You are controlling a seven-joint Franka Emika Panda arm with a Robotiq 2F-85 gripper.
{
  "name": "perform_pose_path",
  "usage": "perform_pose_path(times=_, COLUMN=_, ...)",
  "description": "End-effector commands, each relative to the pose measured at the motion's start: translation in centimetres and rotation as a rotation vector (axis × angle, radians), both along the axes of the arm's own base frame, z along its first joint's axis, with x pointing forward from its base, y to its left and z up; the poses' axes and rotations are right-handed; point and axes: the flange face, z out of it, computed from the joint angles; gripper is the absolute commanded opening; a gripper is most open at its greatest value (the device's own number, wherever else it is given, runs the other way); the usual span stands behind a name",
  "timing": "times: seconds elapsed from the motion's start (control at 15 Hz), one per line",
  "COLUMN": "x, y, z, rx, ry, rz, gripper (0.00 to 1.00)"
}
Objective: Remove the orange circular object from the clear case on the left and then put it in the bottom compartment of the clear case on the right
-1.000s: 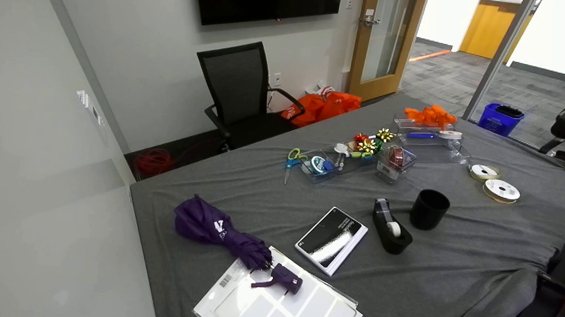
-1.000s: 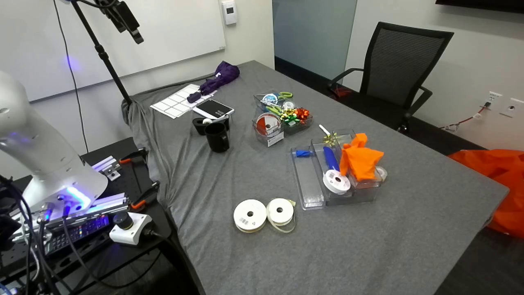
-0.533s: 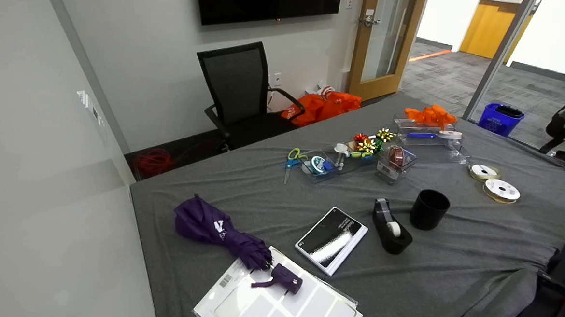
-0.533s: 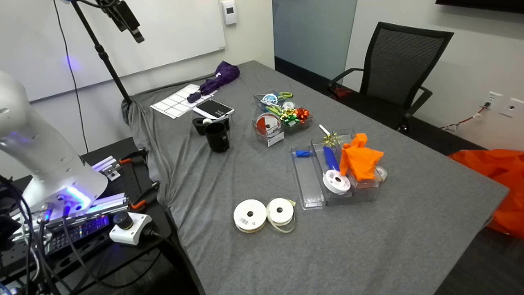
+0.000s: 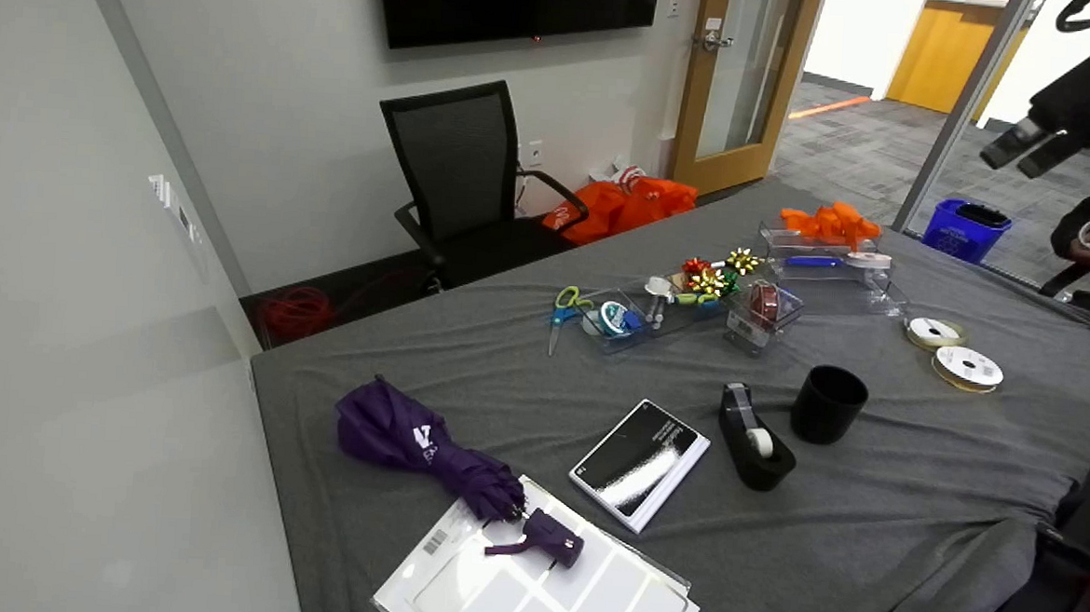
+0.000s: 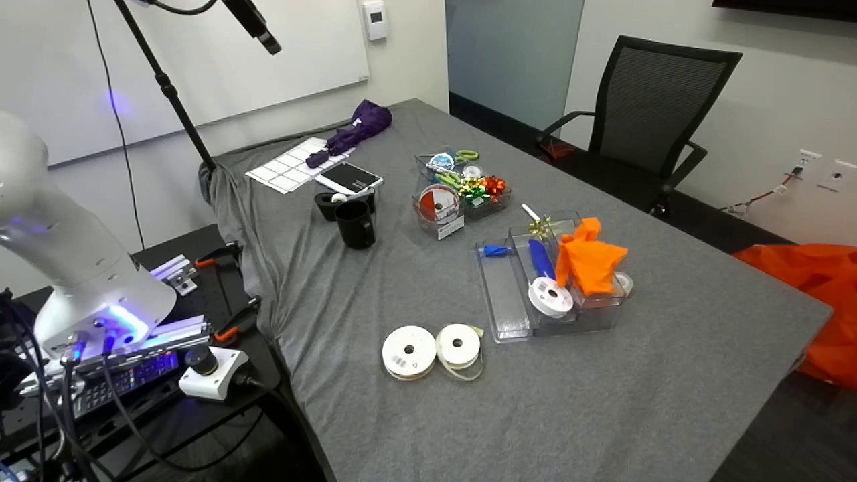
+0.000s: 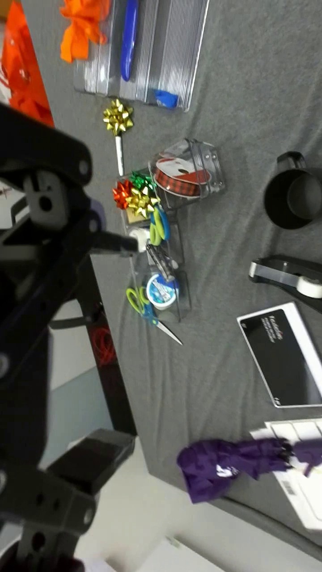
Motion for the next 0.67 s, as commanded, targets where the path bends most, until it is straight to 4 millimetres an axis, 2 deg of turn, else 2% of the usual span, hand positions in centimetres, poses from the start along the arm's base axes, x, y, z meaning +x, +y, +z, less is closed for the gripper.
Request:
perform_pose_path(times=0.0, x=4.5, y=-2.7, z=-0.8, rx=0.019, ry=0.001, rz=-0.198, gripper=1.0)
perform_pose_path(times=0.2, x=6.7, y=-4.3, z=-1.8, rx=0.041, ry=0.021, rz=-0.364, gripper=1.0)
perform_pose_path(times=0.47, x=9.7, y=-5.1, z=-3.4, rx=0.052, ry=0.044, rz=-0.584, gripper=1.0)
perform_pose_path(times=0.53, x=7.8, y=-4.7, z=-2.8, rx=0.063, ry=0.041, rz=-0.498, gripper=1.0)
perform_pose_path(times=0.6, x=8.4, y=-4.7, z=-3.2, rx=0.059, ry=0.046, rz=-0.538, gripper=1.0)
